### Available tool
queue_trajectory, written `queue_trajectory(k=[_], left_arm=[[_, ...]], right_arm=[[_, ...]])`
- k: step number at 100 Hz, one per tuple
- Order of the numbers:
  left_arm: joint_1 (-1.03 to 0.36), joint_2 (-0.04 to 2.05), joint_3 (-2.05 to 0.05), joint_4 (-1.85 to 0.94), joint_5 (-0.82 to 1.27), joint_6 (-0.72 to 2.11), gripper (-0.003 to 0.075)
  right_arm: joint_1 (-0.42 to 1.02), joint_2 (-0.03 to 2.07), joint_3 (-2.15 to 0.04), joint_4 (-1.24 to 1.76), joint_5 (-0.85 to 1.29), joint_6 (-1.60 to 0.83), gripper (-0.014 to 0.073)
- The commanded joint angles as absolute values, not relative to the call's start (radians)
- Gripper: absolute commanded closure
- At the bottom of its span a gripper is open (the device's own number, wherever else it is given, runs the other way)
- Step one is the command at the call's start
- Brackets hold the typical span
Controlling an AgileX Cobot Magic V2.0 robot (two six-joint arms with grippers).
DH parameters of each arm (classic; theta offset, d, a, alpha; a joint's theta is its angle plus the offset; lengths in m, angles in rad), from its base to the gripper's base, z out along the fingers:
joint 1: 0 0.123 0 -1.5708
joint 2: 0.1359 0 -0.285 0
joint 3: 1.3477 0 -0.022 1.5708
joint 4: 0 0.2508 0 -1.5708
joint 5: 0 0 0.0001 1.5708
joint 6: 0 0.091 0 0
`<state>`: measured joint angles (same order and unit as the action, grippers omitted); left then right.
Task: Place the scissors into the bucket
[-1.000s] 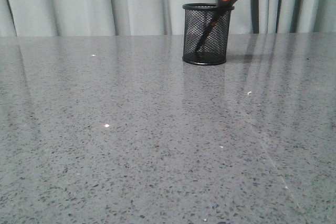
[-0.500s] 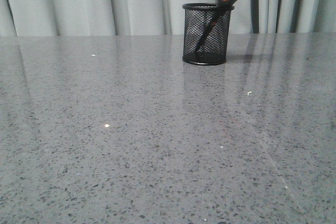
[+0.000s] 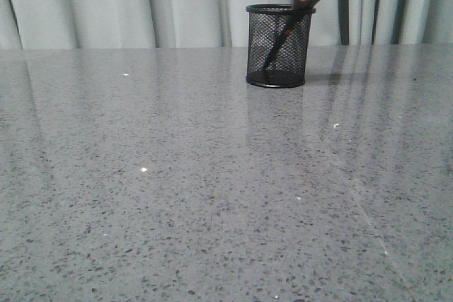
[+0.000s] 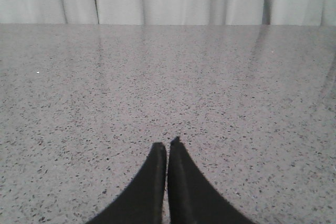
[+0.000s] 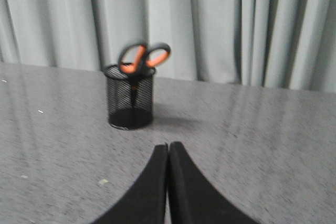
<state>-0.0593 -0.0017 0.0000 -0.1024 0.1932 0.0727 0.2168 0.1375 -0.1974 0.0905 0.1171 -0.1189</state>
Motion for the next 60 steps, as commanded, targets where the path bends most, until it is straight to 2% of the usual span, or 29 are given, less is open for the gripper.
queue_trajectory(k=[1,23,31,42,60], left_arm=[[-0.059,-0.029,0.04,-0.108,0.122,0.061,0.074],[-0.059,-0.029,0.04,-0.108,0.122,0.061,0.074],[-0.059,-0.029,0.04,-0.108,0.122,0.061,0.074],[-0.059,-0.029,0.04,-0.108,0.122,0.061,0.074],[-0.059,-0.029,0.04,-0.108,0.122,0.061,0.074]], right_arm=[[0.171,0.145,-0.189,-0.018,0.037,-0.012,0.0638],[0.031,0.032,-0.035,-0.032,0.026,0.018,0.0638],[0.02,-0.038,0.018,-0.032,0.024,0.018,0.0638],[0.012,-0.034,0.021,-0.04,0.108,0.018,0.0638],[0.012,-0.032,0.019,-0.072,0.1,0.018,0.0638]])
